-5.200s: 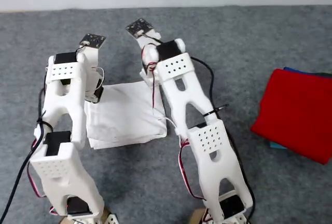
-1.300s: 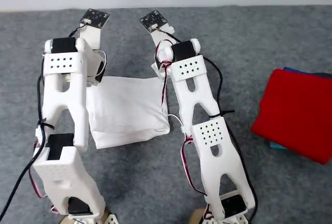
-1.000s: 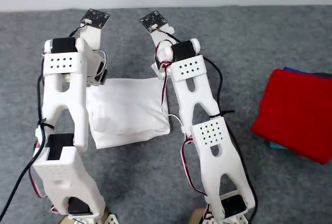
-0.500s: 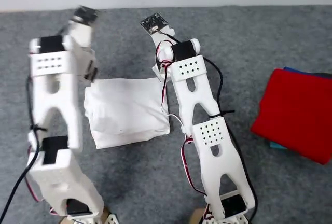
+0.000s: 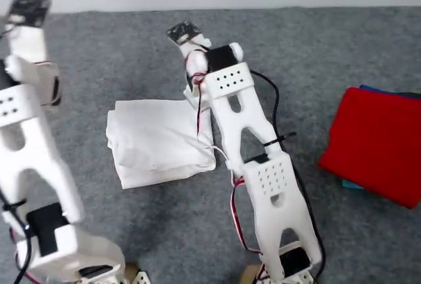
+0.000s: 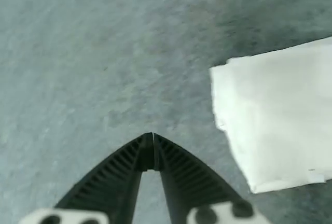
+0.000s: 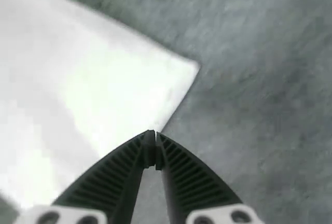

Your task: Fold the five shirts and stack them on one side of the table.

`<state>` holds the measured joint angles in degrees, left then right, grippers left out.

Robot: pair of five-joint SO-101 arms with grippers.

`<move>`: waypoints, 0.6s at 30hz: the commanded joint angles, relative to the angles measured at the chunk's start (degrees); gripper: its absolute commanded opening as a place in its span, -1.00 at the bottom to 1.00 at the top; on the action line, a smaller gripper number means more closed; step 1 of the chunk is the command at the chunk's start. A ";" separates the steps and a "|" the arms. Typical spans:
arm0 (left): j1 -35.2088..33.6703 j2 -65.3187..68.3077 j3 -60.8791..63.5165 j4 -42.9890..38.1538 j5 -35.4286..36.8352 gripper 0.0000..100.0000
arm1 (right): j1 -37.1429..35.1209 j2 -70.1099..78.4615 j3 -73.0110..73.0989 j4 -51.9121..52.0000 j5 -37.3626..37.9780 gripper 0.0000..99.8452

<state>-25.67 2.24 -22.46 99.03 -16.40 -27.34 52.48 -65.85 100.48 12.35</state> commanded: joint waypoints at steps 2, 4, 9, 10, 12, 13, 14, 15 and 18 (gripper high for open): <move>-5.45 -5.54 0.75 1.32 -0.35 -0.97 | -6.02 -10.95 13.54 1.63 -1.41 -0.98; -8.44 -6.77 0.75 1.32 -0.35 -0.97 | -8.22 -10.95 15.47 1.10 -1.49 -0.98; -13.80 -8.35 1.71 1.32 -0.26 -0.97 | -11.82 -7.16 15.56 -1.54 -1.49 -0.98; -14.59 -8.62 2.07 1.32 -0.26 -0.97 | -12.26 -6.11 15.56 -1.98 -1.49 -0.98; -16.09 -8.97 2.95 1.32 -0.44 -0.97 | -13.14 -3.91 15.56 -2.68 -1.49 -0.98; -16.70 -9.14 3.47 1.32 -0.53 -0.97 | -13.58 -2.86 15.56 -2.77 -1.49 -0.98; -17.41 -9.32 3.91 1.32 -0.53 -0.97 | -14.20 -1.89 15.56 -2.95 -1.49 -0.98; -18.02 -9.49 4.35 1.32 -0.62 -0.97 | -14.64 -0.92 15.56 -3.03 -1.49 -0.98; -18.99 -10.11 5.49 1.32 -0.70 -0.97 | -14.99 0.66 15.38 -3.12 -1.49 -0.98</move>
<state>-43.87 -4.18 -17.01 99.21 -16.40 -41.58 53.54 -50.02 97.58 11.38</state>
